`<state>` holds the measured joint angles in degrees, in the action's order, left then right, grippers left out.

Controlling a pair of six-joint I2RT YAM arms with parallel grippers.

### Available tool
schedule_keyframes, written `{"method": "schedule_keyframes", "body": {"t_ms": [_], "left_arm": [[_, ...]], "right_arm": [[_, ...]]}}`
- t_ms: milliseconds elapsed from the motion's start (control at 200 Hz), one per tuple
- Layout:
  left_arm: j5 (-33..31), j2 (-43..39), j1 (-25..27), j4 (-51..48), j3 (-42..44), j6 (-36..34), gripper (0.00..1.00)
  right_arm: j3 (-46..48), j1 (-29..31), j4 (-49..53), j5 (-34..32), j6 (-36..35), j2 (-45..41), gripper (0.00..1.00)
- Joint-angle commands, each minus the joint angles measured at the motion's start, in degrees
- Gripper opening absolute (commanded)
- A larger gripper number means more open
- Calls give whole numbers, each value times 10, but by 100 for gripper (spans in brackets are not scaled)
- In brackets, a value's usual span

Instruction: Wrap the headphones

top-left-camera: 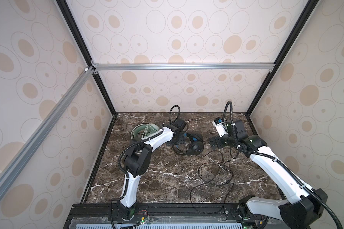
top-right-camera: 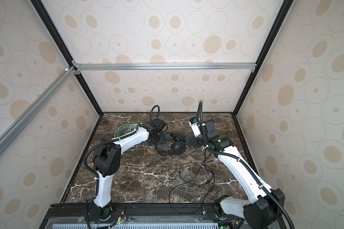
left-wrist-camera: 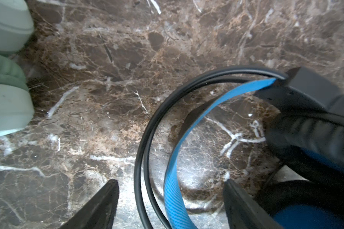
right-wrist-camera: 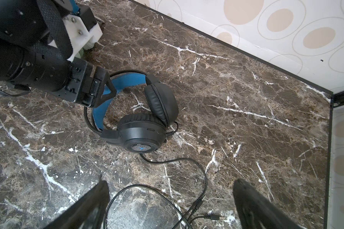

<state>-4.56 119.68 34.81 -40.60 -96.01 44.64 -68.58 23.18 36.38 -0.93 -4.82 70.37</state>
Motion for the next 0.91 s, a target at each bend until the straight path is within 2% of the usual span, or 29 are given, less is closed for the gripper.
{"method": "schedule_keyframes", "body": {"t_ms": [0, 95, 175, 280, 415, 655, 800, 900], "left_arm": [[-58, 8, 18, -53, -57, -46, 81], [-92, -22, 49, -35, -57, -141, 81], [-95, -66, 77, 14, -2, -220, 81], [-27, -127, 98, 88, 96, -299, 81], [60, -176, 103, 154, 179, -350, 82], [75, -105, 104, 149, 140, -422, 82], [108, -59, 103, 137, 105, -446, 79], [127, -57, 103, 162, 121, -442, 70]], "right_arm": [[-1, -2, 5, 4, 2, -10, 100], [2, -2, 6, 5, 3, -10, 100], [4, -2, 3, 7, 6, -8, 100], [3, -2, 3, 6, 5, -6, 100], [7, -2, 5, 4, 3, -8, 100], [6, -2, 8, 9, 7, -7, 100], [7, -2, 15, 6, 9, -12, 100], [11, -3, 19, 3, 12, -16, 100]]}}
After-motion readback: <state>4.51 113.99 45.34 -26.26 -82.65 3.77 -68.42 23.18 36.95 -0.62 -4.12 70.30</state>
